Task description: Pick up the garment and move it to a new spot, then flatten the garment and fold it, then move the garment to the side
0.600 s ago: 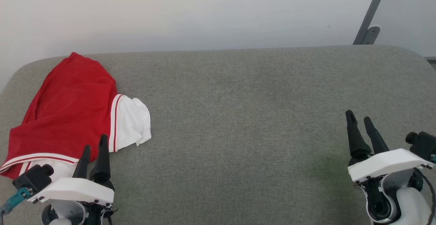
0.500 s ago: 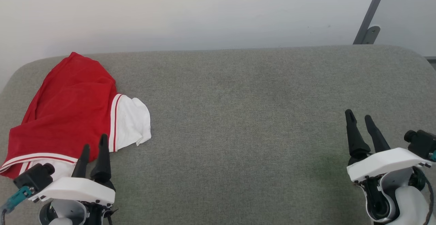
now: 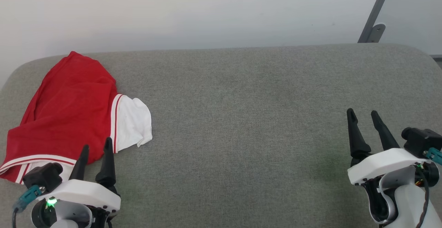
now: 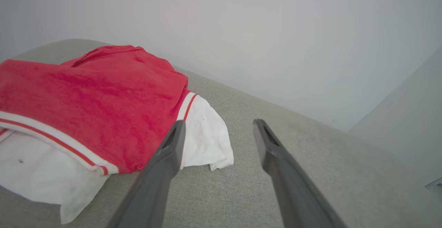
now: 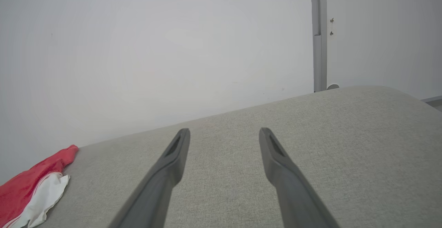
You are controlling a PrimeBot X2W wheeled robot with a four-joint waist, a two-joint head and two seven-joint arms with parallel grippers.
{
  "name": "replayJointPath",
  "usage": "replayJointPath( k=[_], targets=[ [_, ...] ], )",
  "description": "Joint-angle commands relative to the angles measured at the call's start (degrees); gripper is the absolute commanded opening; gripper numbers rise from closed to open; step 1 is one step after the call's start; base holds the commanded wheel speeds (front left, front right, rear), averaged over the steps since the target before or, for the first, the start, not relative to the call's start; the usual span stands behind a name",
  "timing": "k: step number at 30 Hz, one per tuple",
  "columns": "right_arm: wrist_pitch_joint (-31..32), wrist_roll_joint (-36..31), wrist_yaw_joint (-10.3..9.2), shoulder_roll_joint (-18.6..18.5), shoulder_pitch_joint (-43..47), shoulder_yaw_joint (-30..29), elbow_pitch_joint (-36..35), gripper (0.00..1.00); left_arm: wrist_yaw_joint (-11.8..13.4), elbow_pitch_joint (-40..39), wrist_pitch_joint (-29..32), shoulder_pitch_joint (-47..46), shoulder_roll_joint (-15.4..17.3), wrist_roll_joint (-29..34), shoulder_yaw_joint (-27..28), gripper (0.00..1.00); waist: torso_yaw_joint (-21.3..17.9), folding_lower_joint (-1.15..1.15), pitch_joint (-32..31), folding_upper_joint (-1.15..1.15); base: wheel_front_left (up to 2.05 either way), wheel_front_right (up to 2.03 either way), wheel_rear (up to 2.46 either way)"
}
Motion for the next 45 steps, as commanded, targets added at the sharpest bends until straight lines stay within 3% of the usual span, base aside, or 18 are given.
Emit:
replayJointPath(
  k=[1,34,40,45],
  targets=[
    [-0.72,-2.26,0.00,-0.18,-1.49,-0.02,-0.19,1.00,0.38,-0.31,-0.65,-1.31,0.68,2.28,-0.22,1.00,-0.01,0.00,0.03,0.00,0.00,0.00,0.00],
    [-5.22,-16.55,-0.01,1.74,-0.29,-2.74,0.46,1.00,-0.75,2.79,-5.09,-0.48,0.83,18.06,-0.12,1.00,0.21,0.00,0.12,0.00,0.00,0.00,0.00],
    [-5.88,-18.33,-0.01,1.66,-0.93,-4.35,0.22,1.00,-1.40,3.33,-5.74,-1.81,-0.10,19.84,0.79,1.00,1.80,0.00,0.55,0.00,0.00,0.00,0.00],
    [-6.44,-19.59,-0.01,2.02,-0.58,-4.17,0.23,1.00,-1.80,4.92,-6.30,-2.33,-0.99,21.45,1.87,1.00,5.29,0.00,1.10,0.00,0.00,0.00,0.00]
  ],
)
